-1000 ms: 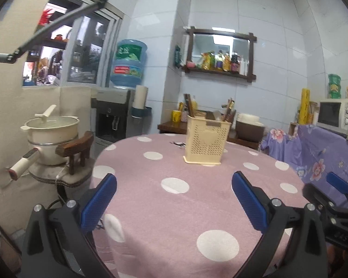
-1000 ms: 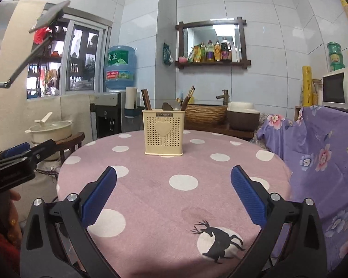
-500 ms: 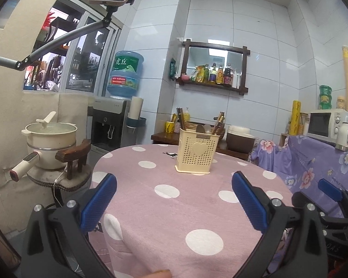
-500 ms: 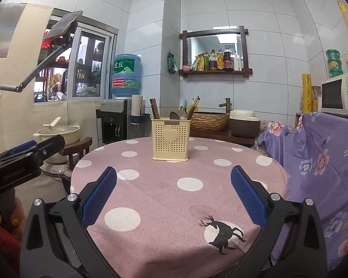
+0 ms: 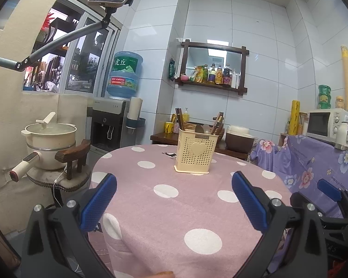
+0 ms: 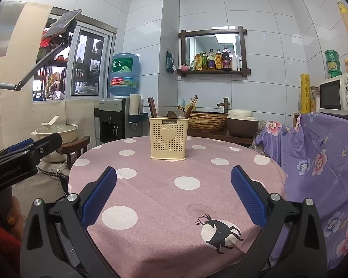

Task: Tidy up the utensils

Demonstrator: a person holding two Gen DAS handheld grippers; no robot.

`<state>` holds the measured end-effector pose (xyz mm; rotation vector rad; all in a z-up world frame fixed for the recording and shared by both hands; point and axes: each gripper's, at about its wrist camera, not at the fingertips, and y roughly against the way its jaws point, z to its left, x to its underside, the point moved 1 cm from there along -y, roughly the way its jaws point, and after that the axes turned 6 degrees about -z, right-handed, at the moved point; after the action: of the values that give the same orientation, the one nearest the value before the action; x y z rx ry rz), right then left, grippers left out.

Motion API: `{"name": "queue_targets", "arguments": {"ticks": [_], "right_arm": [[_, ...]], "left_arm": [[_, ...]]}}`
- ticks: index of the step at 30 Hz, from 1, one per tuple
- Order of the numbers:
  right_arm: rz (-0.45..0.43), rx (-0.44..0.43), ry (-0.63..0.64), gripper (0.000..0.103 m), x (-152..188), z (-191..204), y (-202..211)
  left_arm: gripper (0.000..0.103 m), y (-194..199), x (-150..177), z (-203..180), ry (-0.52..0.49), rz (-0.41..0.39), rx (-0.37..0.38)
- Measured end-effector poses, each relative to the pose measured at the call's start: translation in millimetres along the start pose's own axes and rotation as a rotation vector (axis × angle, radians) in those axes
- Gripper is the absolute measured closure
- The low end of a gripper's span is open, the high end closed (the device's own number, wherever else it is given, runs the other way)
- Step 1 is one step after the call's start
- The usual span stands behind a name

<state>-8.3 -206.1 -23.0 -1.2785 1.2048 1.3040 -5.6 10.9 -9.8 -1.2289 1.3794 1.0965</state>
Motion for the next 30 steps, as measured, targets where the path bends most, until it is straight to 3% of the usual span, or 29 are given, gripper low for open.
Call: {"name": "queue_targets", "arguments": {"ticks": [30], "right_arm": [[0.0,0.004,0.009,0.006,4.1,-0.8,-2.8]], "left_arm": [[0.005,0.9,3.3,5.6,0.0,0.016,0.0]]}}
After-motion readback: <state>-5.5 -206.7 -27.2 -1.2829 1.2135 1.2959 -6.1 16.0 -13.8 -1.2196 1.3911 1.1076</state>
